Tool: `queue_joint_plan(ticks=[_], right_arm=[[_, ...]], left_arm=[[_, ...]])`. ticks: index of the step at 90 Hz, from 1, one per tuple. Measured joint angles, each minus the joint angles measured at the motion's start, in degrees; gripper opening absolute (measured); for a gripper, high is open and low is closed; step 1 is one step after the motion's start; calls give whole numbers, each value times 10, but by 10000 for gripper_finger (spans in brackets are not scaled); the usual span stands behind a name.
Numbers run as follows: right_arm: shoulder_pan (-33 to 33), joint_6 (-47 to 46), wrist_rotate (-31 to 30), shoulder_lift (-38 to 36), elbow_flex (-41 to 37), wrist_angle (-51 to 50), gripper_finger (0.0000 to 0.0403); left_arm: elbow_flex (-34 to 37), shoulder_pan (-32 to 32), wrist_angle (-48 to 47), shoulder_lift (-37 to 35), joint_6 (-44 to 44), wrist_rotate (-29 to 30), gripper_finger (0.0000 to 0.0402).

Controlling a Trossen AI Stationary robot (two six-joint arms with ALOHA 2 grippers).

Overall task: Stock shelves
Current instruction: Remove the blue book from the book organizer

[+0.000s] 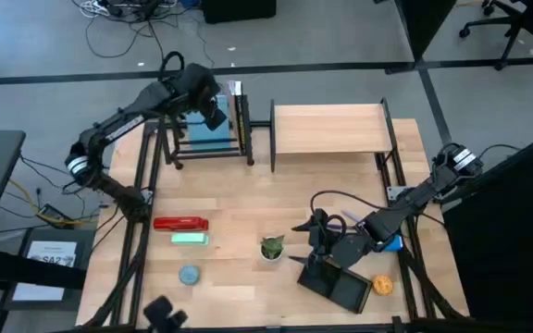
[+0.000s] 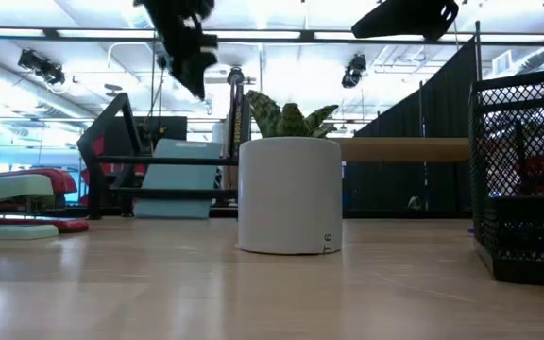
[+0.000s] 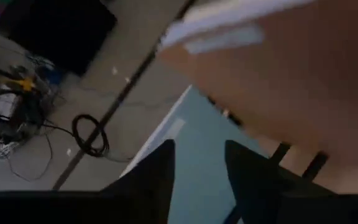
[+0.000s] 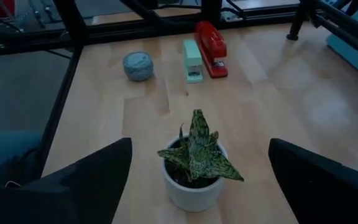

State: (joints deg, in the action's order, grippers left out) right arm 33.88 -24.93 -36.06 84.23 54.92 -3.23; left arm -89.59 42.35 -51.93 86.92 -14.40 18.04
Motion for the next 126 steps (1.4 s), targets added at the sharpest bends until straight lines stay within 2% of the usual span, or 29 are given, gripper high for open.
queue_joint_plan(ticks=[15, 29, 38, 47, 75, 85, 104, 126], right_arm=[[-19, 0, 17, 0, 0, 1, 347], [-36, -10, 47, 0, 0, 1, 347], [-40, -12, 50, 0, 0, 2, 347], [-41, -20, 54, 0, 0, 1, 347], [-41, -35, 62, 0, 0, 1, 347], [-41, -36, 63, 0, 0, 1, 347], [-40, -37, 63, 0, 0, 1, 347], [-40, -35, 67, 0, 0, 1, 347]], left_arm=[[-87, 53, -104, 91, -33, -8, 76], [-171, 75, -195, 173, -69, -22, 87], [-200, 79, -238, 206, -107, -40, 113], [-200, 79, -255, 224, -150, -37, 148], [-200, 83, -200, 232, -184, 11, 259], [-200, 90, -195, 235, -186, -13, 276], [-201, 103, -239, 255, -172, -71, 261], [-208, 102, -298, 258, -172, -90, 195]])
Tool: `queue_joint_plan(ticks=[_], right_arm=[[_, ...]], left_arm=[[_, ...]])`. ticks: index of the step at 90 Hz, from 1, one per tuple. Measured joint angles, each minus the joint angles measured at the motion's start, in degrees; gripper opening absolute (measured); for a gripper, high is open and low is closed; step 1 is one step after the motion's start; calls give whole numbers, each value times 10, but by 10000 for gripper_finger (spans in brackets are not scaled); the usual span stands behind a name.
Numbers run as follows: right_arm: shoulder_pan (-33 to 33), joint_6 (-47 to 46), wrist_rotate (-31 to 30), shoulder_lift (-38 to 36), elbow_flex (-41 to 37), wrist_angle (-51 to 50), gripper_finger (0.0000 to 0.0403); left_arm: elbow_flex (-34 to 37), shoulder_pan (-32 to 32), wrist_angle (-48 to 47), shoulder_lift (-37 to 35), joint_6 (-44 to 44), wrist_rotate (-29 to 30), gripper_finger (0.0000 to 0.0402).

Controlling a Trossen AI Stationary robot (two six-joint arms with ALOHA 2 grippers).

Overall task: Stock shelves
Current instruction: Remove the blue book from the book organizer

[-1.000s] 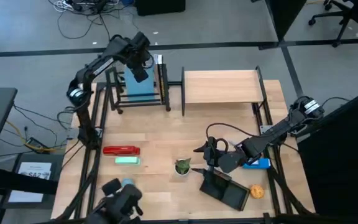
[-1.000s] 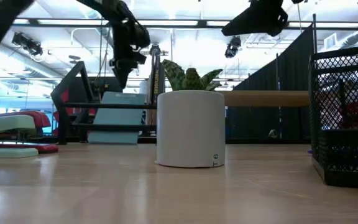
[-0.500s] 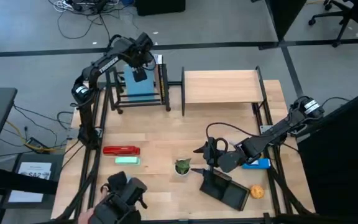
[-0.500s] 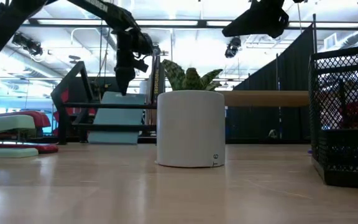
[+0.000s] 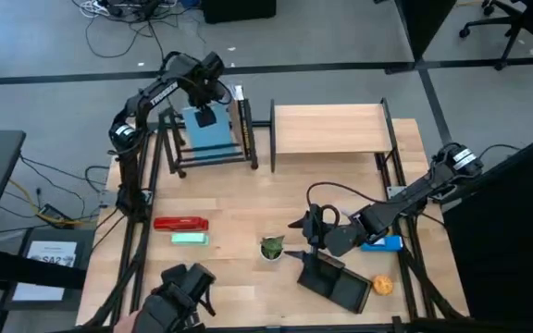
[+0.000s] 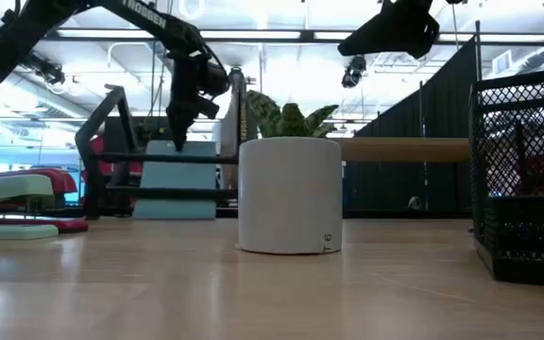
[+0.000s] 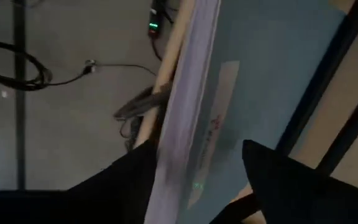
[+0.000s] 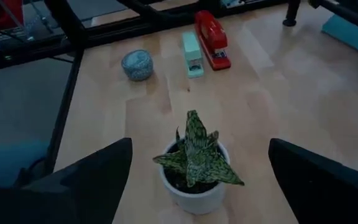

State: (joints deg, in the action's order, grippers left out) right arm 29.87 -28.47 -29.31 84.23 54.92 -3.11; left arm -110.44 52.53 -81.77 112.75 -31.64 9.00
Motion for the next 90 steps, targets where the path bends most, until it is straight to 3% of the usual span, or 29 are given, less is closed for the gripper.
queue_joint_plan(ticks=[33, 55, 90], right_arm=[[0, 0, 0, 0, 0, 0, 347], [0, 0, 0, 0, 0, 0, 347], [0, 5, 0, 0, 0, 0, 347]], left_arm=[[-9, -6, -5, 0, -4, 0, 12], [-7, -17, -6, -19, -5, 18, 2], [-7, -70, -35, -111, -12, 14, 0]])
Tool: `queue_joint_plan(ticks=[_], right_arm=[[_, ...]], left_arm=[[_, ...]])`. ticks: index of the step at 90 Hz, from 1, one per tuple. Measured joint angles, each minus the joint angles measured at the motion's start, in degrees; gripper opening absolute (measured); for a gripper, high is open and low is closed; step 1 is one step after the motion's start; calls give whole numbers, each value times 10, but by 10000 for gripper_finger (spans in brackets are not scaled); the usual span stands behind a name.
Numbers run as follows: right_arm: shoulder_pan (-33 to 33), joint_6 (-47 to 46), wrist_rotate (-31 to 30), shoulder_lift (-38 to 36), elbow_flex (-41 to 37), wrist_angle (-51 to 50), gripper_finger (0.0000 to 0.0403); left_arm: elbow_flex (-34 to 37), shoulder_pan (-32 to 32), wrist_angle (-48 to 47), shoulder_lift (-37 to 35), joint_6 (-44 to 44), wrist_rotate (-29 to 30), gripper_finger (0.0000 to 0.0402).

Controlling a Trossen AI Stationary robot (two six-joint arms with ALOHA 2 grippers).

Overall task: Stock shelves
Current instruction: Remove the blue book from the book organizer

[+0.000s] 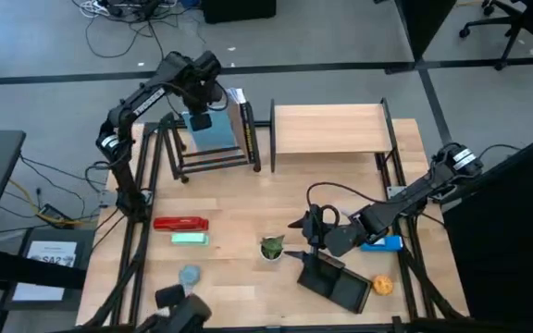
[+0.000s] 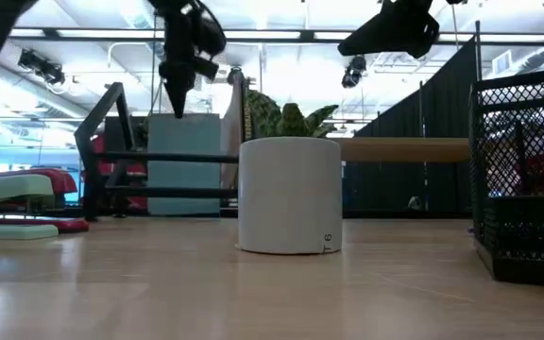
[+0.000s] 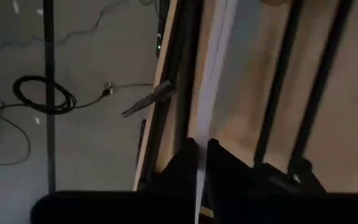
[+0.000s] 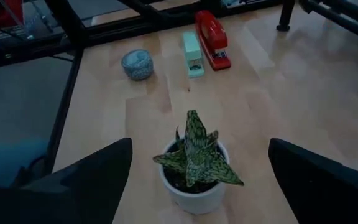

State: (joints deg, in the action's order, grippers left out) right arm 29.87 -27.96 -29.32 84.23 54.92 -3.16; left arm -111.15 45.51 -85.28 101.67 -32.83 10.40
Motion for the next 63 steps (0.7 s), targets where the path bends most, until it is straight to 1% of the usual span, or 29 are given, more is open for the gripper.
queue_joint_plan(ticks=[7, 13, 20, 28, 31, 42, 45, 55, 63], right_arm=[[0, 0, 0, 0, 0, 0, 347], [0, 0, 0, 0, 0, 0, 347], [0, 0, 0, 0, 0, 0, 347], [1, -1, 0, 0, 0, 0, 347], [2, -2, 0, 0, 0, 0, 347], [5, -3, 0, 0, 0, 0, 347], [5, -2, 0, 0, 0, 0, 347], [5, 0, 0, 0, 0, 0, 347], [5, 3, 0, 0, 0, 0, 347]], left_arm=[[0, -22, -17, -15, 10, -24, 0], [0, -43, -32, -21, 22, -34, 0], [0, -67, -49, -20, 38, -32, 0], [9, -101, -47, -20, 51, -17, 0], [9, -114, -49, -20, 57, 5, 0], [8, -174, -48, -20, 75, 124, 0], [7, -188, -48, -20, 80, 147, 0], [6, -231, -48, -25, 108, 201, 0], [5, -266, -49, -37, 152, 221, 0]])
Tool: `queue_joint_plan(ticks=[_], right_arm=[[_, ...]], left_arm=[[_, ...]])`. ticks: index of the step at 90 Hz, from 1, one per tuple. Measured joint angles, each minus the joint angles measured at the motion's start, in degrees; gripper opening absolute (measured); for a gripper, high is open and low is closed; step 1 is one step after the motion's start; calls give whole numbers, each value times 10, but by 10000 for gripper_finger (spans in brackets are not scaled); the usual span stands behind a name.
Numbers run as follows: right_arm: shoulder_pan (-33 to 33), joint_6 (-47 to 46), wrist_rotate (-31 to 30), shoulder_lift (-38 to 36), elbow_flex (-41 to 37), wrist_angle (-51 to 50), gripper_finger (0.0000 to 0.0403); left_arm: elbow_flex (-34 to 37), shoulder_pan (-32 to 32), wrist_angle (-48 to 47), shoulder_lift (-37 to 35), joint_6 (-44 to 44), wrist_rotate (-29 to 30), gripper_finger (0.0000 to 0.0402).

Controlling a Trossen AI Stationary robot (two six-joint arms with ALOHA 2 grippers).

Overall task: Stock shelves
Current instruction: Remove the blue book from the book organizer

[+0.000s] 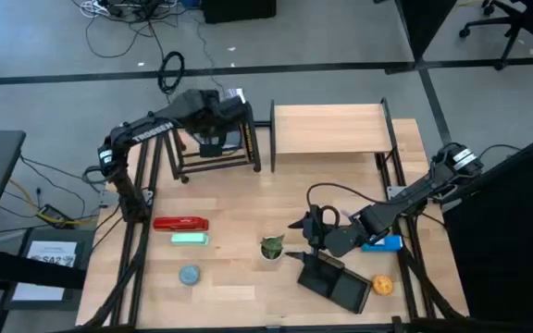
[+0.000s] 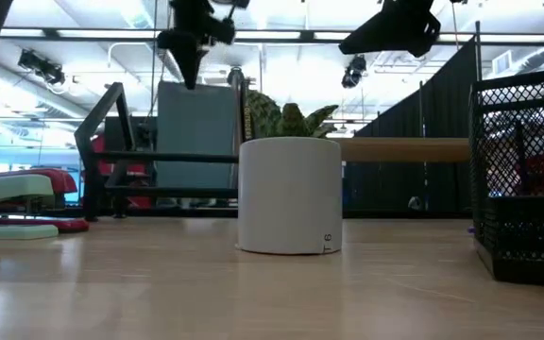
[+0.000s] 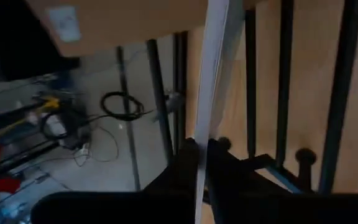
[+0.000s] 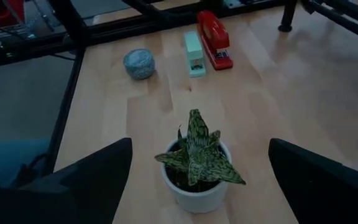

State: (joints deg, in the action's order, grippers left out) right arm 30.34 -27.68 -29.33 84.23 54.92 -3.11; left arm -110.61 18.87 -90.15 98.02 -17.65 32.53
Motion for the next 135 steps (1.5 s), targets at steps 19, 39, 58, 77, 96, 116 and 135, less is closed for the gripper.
queue_joint_plan(ticks=[19, 39, 58, 77, 96, 116, 135], right_arm=[[4, 6, 0, 0, 0, 0, 347], [4, 8, 0, 0, 0, 0, 347], [5, 9, 0, 0, 0, 0, 347], [12, 9, 0, 0, 0, 4, 347], [18, 9, 0, 0, 0, 5, 347], [18, 9, -2, 0, 0, 5, 347], [17, 28, -16, 0, 0, 5, 347]], left_arm=[[0, -111, 0, -36, 125, 61, 0], [-1, -283, 3, -45, 227, 116, 0], [22, -439, 4, -9, 378, 119, 0], [112, -538, 28, 52, 531, 107, 2], [192, -591, 76, 109, 621, 37, 1], [184, -609, 55, 106, 658, 33, 1], [141, -606, 5, 106, 642, 71, 0]])
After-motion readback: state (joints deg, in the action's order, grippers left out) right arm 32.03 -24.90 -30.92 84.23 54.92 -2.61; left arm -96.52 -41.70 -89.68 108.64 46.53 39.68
